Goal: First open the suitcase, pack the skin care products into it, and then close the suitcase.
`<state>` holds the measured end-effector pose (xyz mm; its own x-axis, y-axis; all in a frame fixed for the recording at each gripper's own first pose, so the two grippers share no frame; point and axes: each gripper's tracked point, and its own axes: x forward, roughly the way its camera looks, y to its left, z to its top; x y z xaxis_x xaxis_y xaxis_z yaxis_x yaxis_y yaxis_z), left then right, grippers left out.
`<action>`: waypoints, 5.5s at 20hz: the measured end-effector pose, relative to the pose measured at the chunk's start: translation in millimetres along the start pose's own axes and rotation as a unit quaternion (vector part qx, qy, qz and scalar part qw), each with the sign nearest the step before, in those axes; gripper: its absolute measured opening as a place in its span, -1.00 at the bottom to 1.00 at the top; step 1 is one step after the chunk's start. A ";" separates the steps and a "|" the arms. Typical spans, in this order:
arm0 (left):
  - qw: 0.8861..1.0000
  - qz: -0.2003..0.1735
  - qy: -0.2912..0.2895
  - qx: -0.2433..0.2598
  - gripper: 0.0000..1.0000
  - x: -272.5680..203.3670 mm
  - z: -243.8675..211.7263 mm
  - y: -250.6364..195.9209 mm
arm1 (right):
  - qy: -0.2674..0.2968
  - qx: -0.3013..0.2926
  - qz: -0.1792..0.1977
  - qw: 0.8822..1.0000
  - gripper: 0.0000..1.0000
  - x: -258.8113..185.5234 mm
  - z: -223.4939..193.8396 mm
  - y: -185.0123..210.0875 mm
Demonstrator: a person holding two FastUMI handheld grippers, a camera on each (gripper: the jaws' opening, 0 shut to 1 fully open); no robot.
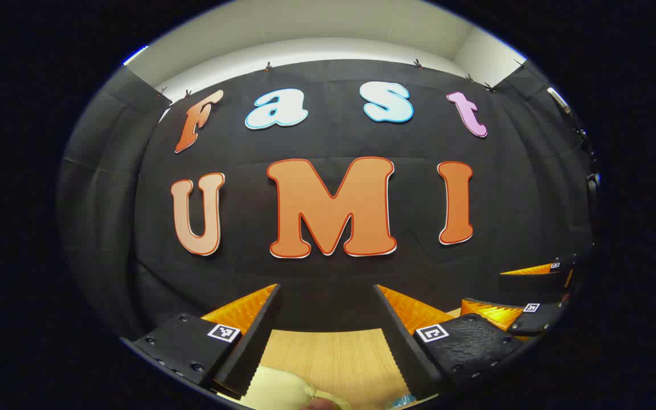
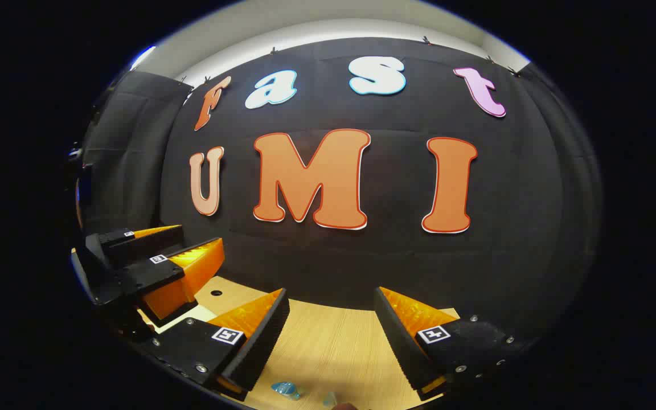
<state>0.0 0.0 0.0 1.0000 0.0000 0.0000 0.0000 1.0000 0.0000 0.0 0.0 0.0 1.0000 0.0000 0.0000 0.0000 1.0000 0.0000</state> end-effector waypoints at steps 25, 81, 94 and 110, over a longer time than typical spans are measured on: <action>0.997 0.016 0.068 0.042 0.93 -50.3 -59.2 30.7 | -0.012 -0.046 -0.037 0.998 0.91 -44.1 -14.8 -21.7; 0.902 -0.050 0.257 0.342 -0.80 -90.6 -245.8 13.6 | 0.040 -0.025 -0.014 0.999 0.91 -41.1 -81.8 -93.4; 0.949 0.093 0.207 0.219 -0.83 -89.8 -215.4 68.6 | 0.028 -0.034 0.013 0.999 0.92 -14.5 -56.2 6.4; 0.926 0.181 0.310 0.117 -0.77 -110.1 -251.1 90.8 | 0.028 -0.057 -0.078 0.995 0.91 -6.0 -35.5 51.6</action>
<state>-110.1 90.8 -251.1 0.7427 0.4079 -0.5311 -0.2627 0.9070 0.3293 -6.0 51.6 -35.5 0.9864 -0.1575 -0.0474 0.1510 0.9814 -0.1185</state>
